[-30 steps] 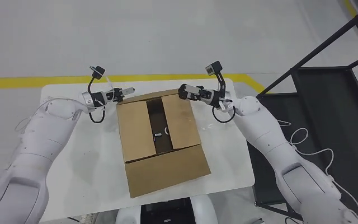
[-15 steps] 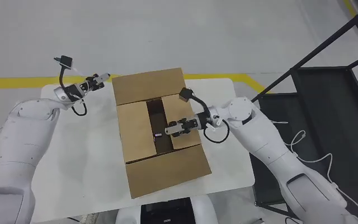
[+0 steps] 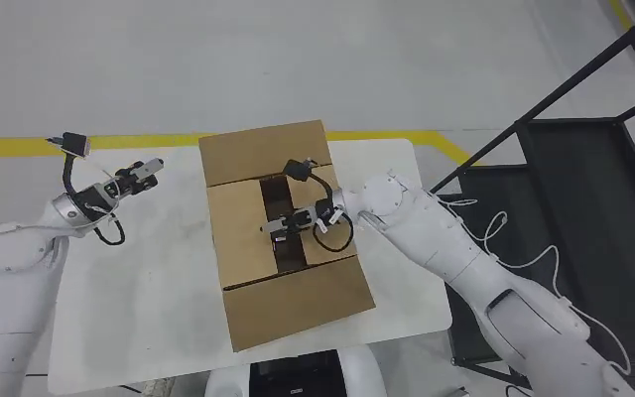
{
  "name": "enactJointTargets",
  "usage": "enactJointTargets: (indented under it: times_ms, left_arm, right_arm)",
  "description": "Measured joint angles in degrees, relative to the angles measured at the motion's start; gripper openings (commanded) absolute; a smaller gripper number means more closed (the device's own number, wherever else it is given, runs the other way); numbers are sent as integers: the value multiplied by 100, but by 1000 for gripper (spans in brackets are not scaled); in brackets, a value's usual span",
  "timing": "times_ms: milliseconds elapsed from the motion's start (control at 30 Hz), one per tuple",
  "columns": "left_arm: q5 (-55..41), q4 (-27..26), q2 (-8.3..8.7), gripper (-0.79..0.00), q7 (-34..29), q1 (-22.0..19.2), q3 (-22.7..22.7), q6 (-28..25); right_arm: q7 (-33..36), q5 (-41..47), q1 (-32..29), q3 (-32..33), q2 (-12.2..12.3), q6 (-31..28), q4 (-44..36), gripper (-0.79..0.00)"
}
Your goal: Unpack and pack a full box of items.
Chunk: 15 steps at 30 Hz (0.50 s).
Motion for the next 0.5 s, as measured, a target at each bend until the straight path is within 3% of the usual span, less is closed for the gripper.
enactJointTargets:
  times_ms: [200, 500]
  left_arm:
    - [-40, -354, 24, 0, 78, 244, -192, 108]
    - [-201, -275, 20, 0, 54, 295, -283, 95]
  right_arm:
    - [218, 601, -34, -166, -163, -160, 116, 0]
    - [328, 1523, -228, -20, -272, -818, -452, 0]
